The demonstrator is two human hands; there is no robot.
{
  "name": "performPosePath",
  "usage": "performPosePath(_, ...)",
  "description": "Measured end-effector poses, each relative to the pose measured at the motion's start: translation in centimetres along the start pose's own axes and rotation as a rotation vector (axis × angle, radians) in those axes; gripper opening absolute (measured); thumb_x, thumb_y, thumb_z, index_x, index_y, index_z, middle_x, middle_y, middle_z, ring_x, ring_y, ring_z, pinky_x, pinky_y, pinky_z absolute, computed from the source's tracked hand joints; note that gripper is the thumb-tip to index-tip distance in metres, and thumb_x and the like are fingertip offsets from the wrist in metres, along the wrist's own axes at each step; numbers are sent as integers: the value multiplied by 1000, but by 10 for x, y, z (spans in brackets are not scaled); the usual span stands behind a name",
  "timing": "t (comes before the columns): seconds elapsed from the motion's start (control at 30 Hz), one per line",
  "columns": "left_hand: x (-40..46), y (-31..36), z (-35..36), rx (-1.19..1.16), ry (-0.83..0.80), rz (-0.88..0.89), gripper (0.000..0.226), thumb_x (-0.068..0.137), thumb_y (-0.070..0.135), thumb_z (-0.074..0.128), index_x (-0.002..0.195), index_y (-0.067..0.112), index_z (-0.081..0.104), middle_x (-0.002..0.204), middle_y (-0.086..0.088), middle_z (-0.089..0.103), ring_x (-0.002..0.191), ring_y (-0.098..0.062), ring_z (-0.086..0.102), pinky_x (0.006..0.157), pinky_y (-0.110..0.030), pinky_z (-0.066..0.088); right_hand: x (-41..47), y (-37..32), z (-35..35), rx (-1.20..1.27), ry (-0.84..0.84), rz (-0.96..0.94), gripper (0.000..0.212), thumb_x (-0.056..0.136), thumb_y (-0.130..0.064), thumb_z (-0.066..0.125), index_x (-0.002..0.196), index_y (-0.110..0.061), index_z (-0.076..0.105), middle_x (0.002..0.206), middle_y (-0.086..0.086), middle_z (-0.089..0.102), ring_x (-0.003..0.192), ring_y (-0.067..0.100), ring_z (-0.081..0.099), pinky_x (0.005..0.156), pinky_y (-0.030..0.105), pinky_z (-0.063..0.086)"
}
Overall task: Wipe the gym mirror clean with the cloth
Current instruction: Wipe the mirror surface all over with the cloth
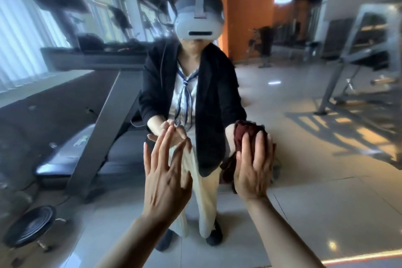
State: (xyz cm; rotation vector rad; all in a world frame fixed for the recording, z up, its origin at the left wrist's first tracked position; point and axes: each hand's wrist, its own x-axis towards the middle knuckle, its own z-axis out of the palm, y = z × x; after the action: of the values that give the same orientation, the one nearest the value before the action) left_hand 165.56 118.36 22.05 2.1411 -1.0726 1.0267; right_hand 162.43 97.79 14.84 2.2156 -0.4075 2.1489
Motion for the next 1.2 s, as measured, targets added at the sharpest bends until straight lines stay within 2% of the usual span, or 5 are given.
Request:
performPosePath(0.23,21,20,7,31,-86,143,66,79,22,60,143,8,52,164,-13,20,154,-26,11,123,-52,3,21,-7,-4,86,48,224,47,105,-17,40,149,-1,37,152,24,27,142,52,27,121,50,24)
performPosePath(0.43,105,14,-31,112,81,283,71,77,16,70,145,6,50,161,-15,28,153,-30,15,116,-67,14,177,-40,13,109,224,74,41,106,-13,43,142,4,51,152,27,38,141,49,34,116,56,33)
performPosePath(0.67,159,-30,-98,212,241,261,65,78,20,72,140,7,56,159,-14,32,152,-30,16,122,-59,4,287,-71,20,71,369,143,40,105,-8,43,143,2,51,151,28,41,141,47,33,123,44,22)
performPosePath(1.03,138,-192,-194,266,297,196,72,76,27,73,144,13,52,159,-13,33,151,-31,17,122,-58,1,288,-278,71,58,274,-96,40,104,-10,47,143,1,52,152,23,43,144,43,33,124,43,22)
performPosePath(1.2,126,-284,-250,297,301,161,72,75,34,67,142,12,53,156,-13,39,149,-31,22,121,-60,2,281,-389,103,50,245,-144,49,97,-3,53,146,0,48,153,23,41,145,43,31,118,53,31)
